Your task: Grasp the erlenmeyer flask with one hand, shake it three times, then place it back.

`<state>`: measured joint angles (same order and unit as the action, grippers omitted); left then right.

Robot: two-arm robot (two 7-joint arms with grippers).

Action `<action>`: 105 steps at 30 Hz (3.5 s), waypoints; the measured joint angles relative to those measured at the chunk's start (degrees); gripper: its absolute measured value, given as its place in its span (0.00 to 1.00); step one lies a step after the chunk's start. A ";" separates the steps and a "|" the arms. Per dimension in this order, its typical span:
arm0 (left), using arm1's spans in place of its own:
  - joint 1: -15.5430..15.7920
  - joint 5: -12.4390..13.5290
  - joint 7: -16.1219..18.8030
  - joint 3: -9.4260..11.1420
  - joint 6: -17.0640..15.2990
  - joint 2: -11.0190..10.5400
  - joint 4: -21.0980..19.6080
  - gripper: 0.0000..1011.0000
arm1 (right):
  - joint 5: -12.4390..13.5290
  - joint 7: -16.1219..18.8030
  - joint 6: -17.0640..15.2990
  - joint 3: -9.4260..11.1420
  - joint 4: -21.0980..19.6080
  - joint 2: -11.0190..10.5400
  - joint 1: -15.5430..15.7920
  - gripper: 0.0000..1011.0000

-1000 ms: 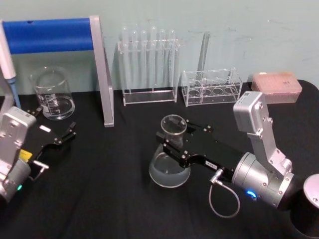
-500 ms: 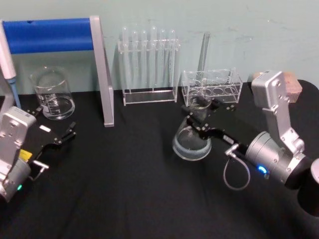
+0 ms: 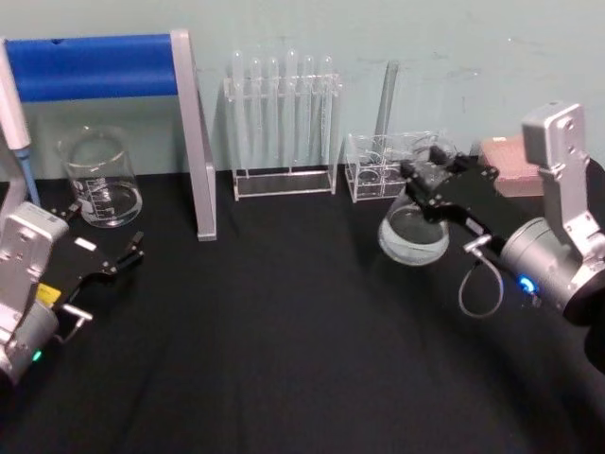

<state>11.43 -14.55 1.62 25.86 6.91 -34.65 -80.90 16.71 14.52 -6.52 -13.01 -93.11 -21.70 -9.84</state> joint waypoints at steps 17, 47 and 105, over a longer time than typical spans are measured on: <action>0.00 0.00 0.00 0.00 0.00 0.00 0.00 0.99 | -2.16 -1.26 0.09 3.64 3.03 1.50 -1.45 0.45; 0.00 0.00 0.00 0.00 0.00 0.00 0.00 0.99 | -0.16 3.43 -1.34 -0.82 -3.52 1.47 2.46 0.44; 0.00 0.00 0.00 0.00 0.00 0.00 0.00 0.99 | 0.18 5.84 3.68 -6.03 2.06 0.88 4.06 0.44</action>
<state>11.43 -14.55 1.62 25.87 6.91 -34.64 -80.90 16.90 20.36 -2.84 -19.03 -91.04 -20.82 -5.78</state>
